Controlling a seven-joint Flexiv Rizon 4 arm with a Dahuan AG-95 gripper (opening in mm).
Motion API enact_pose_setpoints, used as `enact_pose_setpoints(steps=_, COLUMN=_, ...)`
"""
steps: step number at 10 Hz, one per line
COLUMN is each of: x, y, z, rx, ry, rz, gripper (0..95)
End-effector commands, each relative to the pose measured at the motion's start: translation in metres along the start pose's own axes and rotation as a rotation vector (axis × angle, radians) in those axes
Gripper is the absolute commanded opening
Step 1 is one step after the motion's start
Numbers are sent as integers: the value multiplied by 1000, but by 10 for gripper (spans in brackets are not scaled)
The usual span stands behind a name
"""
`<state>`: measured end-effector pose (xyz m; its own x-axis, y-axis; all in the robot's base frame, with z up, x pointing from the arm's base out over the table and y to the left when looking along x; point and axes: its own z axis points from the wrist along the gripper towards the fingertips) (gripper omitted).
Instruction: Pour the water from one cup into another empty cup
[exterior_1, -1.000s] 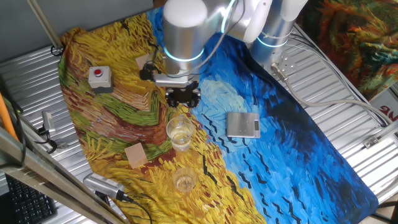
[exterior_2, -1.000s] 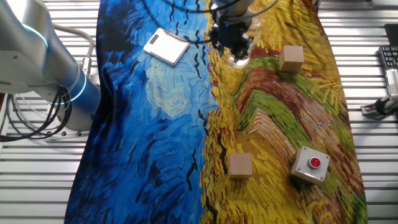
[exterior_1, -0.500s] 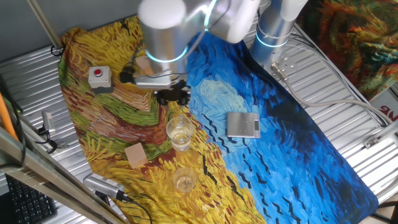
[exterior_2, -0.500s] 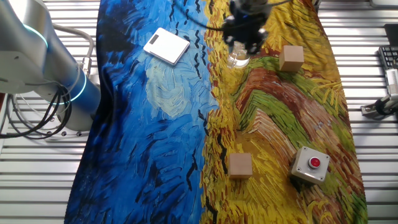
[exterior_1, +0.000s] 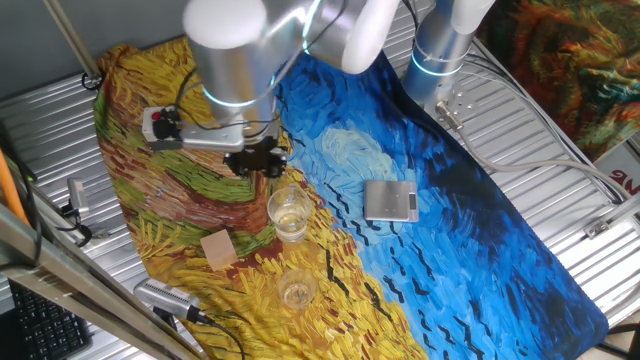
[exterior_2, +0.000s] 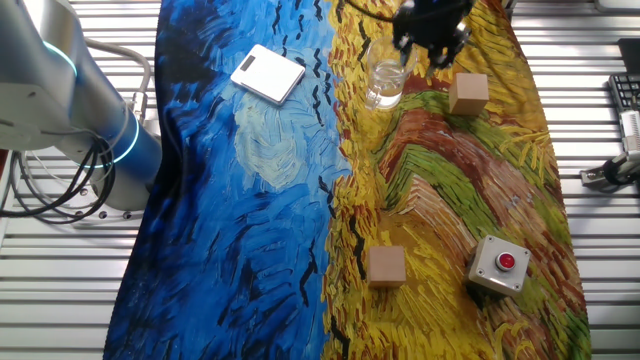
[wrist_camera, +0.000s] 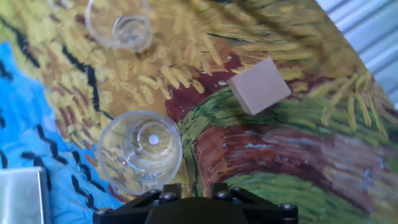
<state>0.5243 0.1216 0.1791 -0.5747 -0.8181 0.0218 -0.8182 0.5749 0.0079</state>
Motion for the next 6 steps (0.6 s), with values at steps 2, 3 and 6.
enact_pose_setpoints(steps=2, x=1, y=3, z=-13, rx=-18, ry=23, rz=198, gripper=190)
enact_pose_setpoints(steps=3, x=0, y=3, z=-16, rx=-21, ry=31, rz=204, gripper=190)
enact_pose_setpoints(steps=6, x=-1, y=5, z=-28, rx=-37, ry=14, rz=298, gripper=190)
